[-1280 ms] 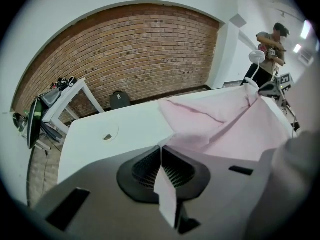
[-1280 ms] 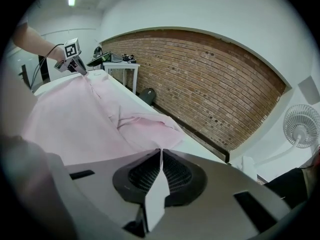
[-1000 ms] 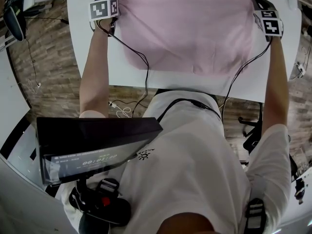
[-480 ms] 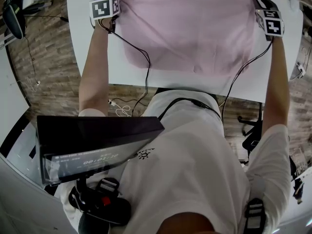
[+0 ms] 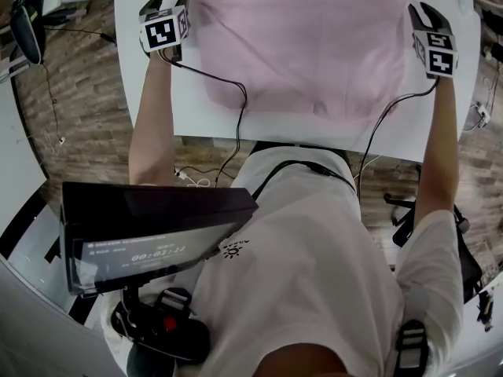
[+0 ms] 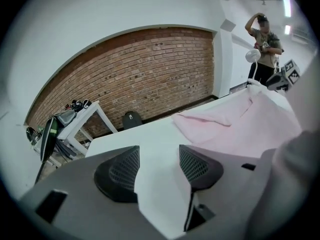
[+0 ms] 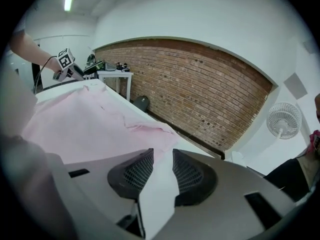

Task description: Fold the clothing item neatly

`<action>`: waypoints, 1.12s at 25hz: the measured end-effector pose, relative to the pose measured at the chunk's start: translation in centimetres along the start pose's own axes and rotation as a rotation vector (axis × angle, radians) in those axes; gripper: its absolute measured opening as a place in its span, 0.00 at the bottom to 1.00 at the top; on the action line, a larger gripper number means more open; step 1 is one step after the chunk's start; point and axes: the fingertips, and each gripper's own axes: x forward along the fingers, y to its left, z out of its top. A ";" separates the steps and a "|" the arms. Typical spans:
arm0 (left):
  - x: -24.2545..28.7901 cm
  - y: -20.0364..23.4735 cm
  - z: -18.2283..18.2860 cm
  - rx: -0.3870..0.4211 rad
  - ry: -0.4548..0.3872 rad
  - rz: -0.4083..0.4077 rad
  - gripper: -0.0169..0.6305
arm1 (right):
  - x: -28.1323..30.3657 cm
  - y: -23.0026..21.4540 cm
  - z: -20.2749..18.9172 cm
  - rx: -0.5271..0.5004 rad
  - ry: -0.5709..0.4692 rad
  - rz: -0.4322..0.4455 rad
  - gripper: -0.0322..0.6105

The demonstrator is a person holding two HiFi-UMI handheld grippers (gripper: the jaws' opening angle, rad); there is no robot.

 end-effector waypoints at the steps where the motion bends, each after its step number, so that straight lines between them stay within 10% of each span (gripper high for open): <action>1: -0.9 -0.1 -0.4 0.000 -0.007 -0.011 0.38 | -1.1 0.4 -0.1 0.006 -0.013 -0.002 0.21; 12: -11.8 -6.1 -5.1 -0.007 -0.151 -0.270 0.36 | -11.4 8.4 -2.0 0.137 -0.146 0.010 0.19; 18: -19.4 -10.7 -9.7 0.075 -0.232 -0.334 0.09 | -18.5 16.4 -2.8 0.175 -0.183 0.005 0.06; 28: -18.3 -15.0 -16.7 0.084 -0.106 -0.418 0.03 | -20.5 19.1 -8.0 0.322 -0.141 0.023 0.05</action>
